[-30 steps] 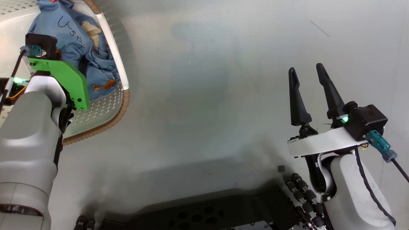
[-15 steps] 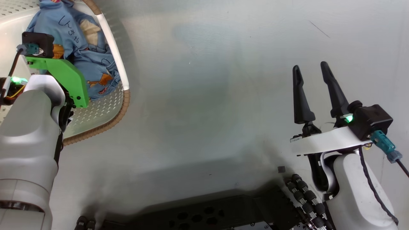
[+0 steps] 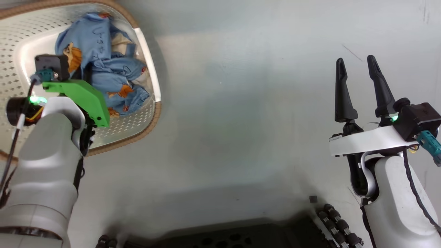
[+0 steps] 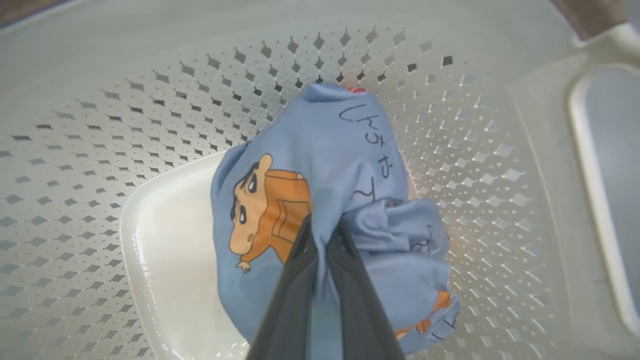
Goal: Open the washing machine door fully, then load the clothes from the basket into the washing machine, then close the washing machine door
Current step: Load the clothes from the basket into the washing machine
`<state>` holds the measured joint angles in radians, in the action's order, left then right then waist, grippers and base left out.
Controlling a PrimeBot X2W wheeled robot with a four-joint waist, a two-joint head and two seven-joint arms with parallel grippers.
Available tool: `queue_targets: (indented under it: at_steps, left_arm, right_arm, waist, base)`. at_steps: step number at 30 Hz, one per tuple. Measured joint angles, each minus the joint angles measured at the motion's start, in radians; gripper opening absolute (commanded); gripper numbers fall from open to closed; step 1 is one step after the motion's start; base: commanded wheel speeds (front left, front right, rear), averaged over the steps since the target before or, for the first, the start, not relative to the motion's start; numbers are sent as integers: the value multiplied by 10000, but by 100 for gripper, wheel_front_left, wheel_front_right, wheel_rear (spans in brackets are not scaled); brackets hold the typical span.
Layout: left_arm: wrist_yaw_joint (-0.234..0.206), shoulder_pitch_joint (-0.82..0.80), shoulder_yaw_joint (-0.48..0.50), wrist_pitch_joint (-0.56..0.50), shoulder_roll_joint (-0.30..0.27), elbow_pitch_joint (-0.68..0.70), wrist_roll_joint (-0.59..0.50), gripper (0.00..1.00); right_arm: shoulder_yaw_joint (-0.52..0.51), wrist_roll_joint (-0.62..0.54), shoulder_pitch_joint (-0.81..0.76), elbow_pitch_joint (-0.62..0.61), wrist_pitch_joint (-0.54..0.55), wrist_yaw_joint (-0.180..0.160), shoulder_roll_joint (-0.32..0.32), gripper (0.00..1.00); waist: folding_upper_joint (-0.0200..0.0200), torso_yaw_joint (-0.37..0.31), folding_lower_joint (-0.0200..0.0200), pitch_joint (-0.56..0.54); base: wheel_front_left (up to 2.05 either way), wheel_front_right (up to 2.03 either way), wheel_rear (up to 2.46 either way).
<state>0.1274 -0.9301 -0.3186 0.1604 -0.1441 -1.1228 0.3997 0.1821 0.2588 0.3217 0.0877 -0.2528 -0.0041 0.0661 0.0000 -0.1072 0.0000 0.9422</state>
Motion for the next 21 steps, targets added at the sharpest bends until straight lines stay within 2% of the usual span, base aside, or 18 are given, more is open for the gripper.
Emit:
queue_targets:
  at_steps: [10,21]
  left_arm:
    - [0,803,-372,731,491,207,224,0]
    - [0,1889,-451,886,385,629,552,0]
  right_arm:
    - [-140,-136,-12,556,0,297,305,100]
    - [-224,-132,-103,1099,0,512,272,100]
  waist:
    - [0,540,0,-1028]
    - [0,1015,-1,-2420]
  base:
    - [0,0,0]
    - [0,0,0]
